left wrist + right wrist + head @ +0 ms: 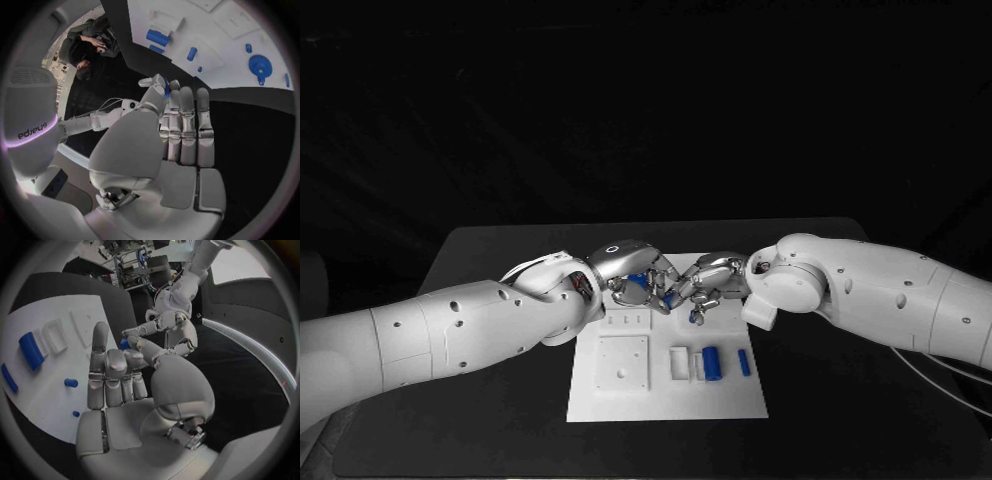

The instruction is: Assemble the parts on the task board

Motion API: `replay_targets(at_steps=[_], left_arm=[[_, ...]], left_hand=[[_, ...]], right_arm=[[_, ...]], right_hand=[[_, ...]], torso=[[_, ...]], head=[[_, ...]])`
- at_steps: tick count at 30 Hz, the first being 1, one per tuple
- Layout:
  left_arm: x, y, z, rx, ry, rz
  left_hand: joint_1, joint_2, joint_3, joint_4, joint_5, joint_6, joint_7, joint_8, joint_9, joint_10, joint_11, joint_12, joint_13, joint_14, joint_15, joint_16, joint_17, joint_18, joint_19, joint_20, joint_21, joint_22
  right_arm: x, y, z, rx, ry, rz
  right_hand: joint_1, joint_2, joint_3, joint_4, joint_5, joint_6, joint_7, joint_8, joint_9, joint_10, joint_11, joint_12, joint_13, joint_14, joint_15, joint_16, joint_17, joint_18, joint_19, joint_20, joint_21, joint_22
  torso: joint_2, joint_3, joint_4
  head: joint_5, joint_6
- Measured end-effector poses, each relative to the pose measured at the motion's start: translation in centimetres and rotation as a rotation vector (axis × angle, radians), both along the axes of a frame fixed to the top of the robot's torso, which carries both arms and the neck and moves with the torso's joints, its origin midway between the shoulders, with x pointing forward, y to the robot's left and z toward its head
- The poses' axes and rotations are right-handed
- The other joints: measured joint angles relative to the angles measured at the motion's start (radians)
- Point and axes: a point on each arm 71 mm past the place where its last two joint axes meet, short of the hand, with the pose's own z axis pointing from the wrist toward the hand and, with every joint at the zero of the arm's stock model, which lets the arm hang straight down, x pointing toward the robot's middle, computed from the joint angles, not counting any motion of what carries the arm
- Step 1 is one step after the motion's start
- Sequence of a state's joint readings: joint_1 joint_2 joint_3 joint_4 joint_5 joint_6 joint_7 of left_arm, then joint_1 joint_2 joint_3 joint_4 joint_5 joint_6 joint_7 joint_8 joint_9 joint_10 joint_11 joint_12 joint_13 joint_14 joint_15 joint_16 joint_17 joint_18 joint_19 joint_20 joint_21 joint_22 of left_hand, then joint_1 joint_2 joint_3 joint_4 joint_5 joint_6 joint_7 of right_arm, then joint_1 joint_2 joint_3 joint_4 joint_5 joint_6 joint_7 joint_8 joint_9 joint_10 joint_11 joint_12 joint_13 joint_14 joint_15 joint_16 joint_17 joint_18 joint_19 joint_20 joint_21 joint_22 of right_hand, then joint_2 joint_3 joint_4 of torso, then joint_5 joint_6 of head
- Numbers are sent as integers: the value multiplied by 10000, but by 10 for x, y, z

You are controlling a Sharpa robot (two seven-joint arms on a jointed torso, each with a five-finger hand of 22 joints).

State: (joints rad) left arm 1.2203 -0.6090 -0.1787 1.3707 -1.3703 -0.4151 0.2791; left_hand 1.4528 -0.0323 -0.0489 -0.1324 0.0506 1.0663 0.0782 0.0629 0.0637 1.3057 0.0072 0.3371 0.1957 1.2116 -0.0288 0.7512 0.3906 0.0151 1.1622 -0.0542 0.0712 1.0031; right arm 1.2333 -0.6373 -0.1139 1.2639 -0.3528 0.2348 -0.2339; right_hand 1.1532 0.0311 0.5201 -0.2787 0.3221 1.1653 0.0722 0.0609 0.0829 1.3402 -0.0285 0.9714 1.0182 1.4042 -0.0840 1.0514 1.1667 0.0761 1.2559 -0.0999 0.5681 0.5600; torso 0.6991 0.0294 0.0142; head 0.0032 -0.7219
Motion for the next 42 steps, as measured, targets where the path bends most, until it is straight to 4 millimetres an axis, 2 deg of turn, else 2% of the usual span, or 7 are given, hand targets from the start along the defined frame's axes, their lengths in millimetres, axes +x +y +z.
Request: replay_targets(at_steps=[6,12,20,30,35,39,42], left_arm=[[0,0,0,-3,-5,5],[-1,-1,0,39,-33,-41],[-2,0,-1,147,-97,-64],[-2,0,0,137,-249,-42],[-2,1,0,83,-316,0],[-2,1,0,43,-354,36],[-2,2,0,11,-383,64]], left_hand=[[0,0,-82,26,-16,317,21,-3,-12,-126,-86,1028,669,104,-176,878,428,1,355,-141,172,280],[-64,125,-154,-12,-16,1152,-41,-49,8,-577,-218,2901,1853,13,-301,2185,975,1,521,-307,614,1060],[-40,396,-6,-159,-17,1873,-241,-60,32,-842,-370,4037,2372,-3,-394,3043,1123,1,601,-387,1020,1966],[-100,605,147,-327,-45,2123,-309,-42,-1,-891,-390,4210,2194,33,-429,3216,780,1,600,-387,1122,2695],[-123,628,173,-301,-9,1651,-152,52,45,-893,-390,4210,2124,33,-429,3216,702,1,600,-386,1046,2713],[-124,629,197,-248,-7,1624,-160,18,39,-893,-390,4210,2063,33,-428,3284,621,0,690,-405,890,2767],[-124,629,228,-216,-7,1773,-268,-2,34,-894,-390,4256,2046,68,-463,3286,599,0,727,-441,888,2836]], right_arm=[[-1,1,0,76,33,-20],[-3,3,1,163,46,-17],[-2,3,2,241,32,-74],[-2,2,3,321,33,-131],[-2,1,4,347,11,-172],[-2,1,4,376,0,-185],[-1,1,4,395,-7,-197]], right_hand=[[0,0,-16,14,0,0,0,-1,25,0,1,0,-5,-1,1,0,0,0,0,0,-37,12],[0,0,-40,16,73,0,0,-6,27,0,1,0,-4,-7,8,0,1,-1,0,0,-37,22],[0,0,-41,15,101,0,0,-37,27,1,2,0,-3,-7,9,0,1,-1,0,0,-37,42],[0,0,-41,14,160,0,0,-36,22,1,2,0,-3,-8,9,0,1,0,0,0,-77,66],[0,0,-41,13,188,0,0,-36,23,1,2,0,-3,-8,9,0,2,0,0,0,-77,65],[1,0,-42,13,188,0,0,-35,24,-1,1,0,-3,-8,9,0,2,0,0,0,-77,68],[-42,-43,-42,12,188,0,0,-35,26,-74,-3,-50,-20,-7,9,-2,-9,-1,0,0,-78,83]], torso=[[-3,-2,-2],[1,-2,-2],[2,-8,2],[2,-6,1],[-2,-3,-2],[-3,-1,-2],[-3,-2,-1]], head=[[12,17],[16,31],[8,29],[17,36],[19,43],[23,49],[23,51]])
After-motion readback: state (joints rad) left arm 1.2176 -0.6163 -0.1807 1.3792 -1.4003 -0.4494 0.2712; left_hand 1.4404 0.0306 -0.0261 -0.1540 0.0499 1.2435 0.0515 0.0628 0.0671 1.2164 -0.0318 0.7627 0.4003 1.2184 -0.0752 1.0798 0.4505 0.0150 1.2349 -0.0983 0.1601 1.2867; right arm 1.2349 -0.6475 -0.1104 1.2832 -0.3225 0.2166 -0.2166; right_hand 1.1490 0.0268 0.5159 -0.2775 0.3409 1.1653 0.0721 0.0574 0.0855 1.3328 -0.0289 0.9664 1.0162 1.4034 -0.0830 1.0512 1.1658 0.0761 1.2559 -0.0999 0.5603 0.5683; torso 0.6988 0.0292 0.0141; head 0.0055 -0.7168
